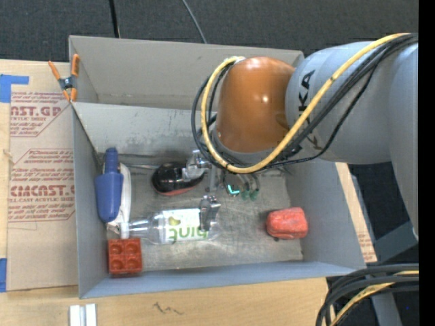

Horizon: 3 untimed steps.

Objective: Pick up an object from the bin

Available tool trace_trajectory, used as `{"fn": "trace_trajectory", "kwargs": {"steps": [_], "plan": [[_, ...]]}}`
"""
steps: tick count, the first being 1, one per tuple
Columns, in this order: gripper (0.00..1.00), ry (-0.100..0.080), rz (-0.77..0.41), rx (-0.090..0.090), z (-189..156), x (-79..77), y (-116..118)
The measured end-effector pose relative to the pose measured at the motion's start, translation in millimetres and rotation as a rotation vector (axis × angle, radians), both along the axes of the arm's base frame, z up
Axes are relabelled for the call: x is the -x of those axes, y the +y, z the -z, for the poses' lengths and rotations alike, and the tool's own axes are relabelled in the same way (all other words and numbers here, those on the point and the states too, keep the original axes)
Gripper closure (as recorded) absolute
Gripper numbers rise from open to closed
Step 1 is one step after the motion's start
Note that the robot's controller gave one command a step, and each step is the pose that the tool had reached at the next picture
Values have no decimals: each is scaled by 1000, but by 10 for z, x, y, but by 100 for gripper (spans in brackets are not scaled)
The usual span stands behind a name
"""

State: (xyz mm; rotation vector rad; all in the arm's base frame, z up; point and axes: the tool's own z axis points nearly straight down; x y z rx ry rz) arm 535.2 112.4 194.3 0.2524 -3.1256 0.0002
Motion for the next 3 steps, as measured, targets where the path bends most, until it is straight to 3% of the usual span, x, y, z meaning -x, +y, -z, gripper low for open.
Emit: {"fn": "trace_trajectory", "kwargs": {"steps": [1,2,3], "plan": [[0,-2,-12,0,-240,34,-33],[0,-18,-183,-3,41,-91,-52],[0,-11,-215,-3,670,105,-36]]}}
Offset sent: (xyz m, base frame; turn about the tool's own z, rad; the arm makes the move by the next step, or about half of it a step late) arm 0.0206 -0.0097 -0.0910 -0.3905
